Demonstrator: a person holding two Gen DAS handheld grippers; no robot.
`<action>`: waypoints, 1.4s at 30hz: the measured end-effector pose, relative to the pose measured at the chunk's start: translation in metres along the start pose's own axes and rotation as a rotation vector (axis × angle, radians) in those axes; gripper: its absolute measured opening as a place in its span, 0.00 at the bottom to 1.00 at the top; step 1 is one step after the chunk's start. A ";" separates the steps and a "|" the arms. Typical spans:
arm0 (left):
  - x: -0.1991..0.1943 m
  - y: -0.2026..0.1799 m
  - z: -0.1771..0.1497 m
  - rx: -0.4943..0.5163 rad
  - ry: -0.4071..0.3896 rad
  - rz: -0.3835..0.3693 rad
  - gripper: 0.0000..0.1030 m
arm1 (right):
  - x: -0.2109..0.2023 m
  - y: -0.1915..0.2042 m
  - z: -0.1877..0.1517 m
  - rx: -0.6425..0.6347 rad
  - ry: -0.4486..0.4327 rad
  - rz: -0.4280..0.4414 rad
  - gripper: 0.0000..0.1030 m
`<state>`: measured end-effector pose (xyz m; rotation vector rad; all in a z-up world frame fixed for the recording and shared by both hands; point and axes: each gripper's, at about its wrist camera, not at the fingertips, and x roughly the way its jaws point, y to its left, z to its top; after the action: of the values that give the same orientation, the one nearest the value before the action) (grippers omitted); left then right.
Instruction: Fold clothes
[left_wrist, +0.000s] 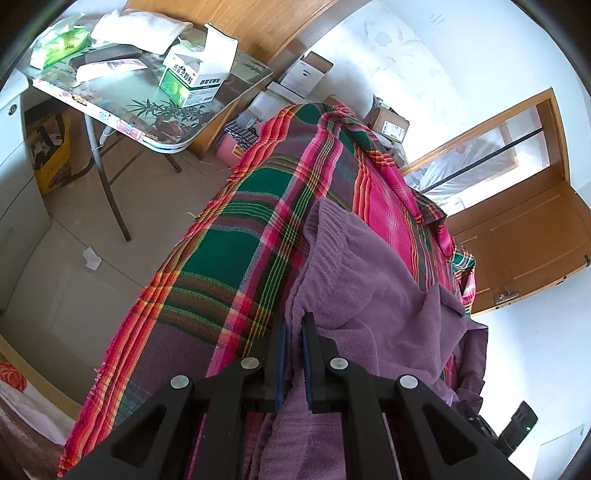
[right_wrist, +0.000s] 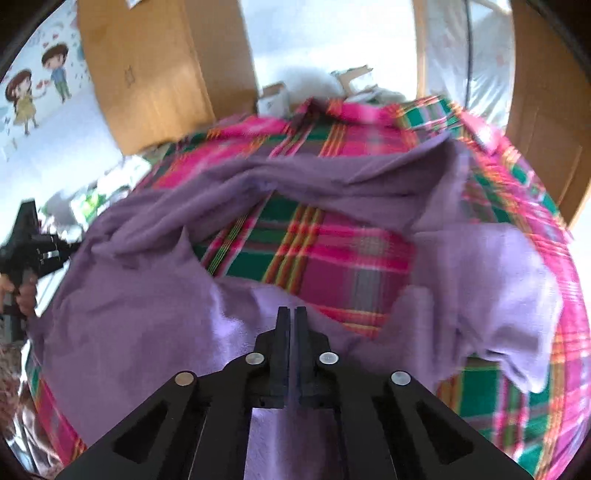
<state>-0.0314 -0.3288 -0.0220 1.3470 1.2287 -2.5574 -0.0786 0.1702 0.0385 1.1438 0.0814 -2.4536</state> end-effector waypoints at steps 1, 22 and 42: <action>0.000 0.000 0.000 -0.002 0.000 0.000 0.09 | -0.009 -0.003 -0.001 0.014 -0.020 -0.009 0.06; -0.055 -0.021 -0.026 0.087 -0.126 0.044 0.17 | -0.049 -0.075 -0.063 0.274 -0.044 -0.033 0.25; 0.009 -0.189 -0.171 0.490 0.215 -0.212 0.27 | -0.006 -0.103 -0.038 0.398 -0.031 0.053 0.43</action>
<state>0.0188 -0.0860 0.0360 1.6923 0.8282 -3.0742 -0.0895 0.2740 0.0054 1.2441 -0.4597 -2.5052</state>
